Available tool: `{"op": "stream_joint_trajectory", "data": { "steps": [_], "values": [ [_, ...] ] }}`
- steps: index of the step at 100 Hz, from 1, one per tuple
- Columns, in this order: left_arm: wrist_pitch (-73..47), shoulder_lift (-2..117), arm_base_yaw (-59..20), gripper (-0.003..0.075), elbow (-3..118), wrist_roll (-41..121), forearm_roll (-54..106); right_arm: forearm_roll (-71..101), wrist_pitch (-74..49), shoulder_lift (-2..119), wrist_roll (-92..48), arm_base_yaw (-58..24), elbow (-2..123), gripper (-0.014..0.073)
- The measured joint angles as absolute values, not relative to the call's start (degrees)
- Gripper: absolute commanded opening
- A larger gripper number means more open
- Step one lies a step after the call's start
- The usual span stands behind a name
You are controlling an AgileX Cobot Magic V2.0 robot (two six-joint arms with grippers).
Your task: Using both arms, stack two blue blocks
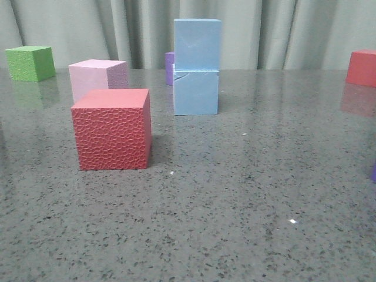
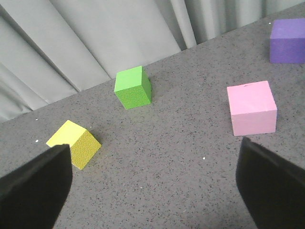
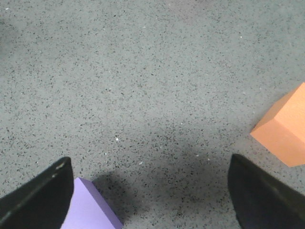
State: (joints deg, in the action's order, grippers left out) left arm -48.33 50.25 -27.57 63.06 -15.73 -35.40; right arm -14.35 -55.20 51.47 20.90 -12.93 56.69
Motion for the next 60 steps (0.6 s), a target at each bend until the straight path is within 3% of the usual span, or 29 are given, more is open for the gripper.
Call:
{"op": "stream_joint_trajectory", "data": {
  "steps": [60],
  "values": [
    [-50.19,50.25,-27.57,0.0660,58.47,-18.23,-35.18,-14.35,-54.35,44.88,19.87,-12.93,56.59,0.0646]
  ]
}}
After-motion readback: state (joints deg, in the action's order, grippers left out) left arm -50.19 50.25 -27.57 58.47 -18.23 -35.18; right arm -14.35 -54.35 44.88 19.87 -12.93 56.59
